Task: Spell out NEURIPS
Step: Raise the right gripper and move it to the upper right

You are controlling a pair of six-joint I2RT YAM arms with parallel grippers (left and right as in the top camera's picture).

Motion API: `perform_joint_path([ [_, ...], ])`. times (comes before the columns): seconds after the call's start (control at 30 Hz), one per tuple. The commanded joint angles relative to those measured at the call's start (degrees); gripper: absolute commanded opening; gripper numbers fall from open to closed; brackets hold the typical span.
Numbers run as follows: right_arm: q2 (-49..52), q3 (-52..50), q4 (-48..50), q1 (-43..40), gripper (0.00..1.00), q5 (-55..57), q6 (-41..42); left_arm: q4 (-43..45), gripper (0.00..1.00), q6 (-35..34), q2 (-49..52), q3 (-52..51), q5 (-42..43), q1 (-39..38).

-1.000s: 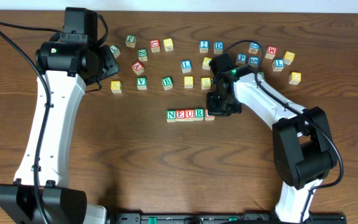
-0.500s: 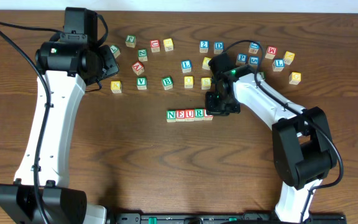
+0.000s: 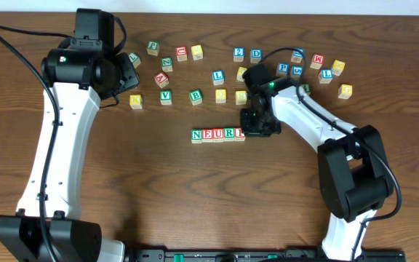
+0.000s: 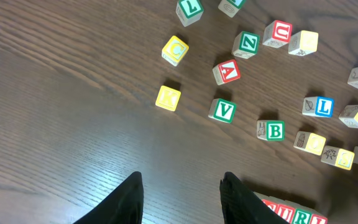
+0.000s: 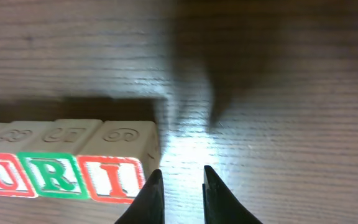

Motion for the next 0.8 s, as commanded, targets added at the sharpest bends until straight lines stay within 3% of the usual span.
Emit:
perform_joint_path([
  [0.0, -1.18, 2.99, -1.73, -2.19, 0.17, 3.5, 0.15, -0.33, 0.4, 0.98, 0.55, 0.07, -0.74, 0.22],
  [0.2, -2.25, 10.36, -6.64, -4.94, 0.22, 5.27, -3.72, -0.09, 0.4, 0.98, 0.55, 0.07, -0.74, 0.22],
  [0.77, -2.25, 29.2, -16.04, -5.44, 0.5, 4.85, -7.39, -0.09, 0.41, 0.98, 0.55, 0.07, -0.74, 0.22],
])
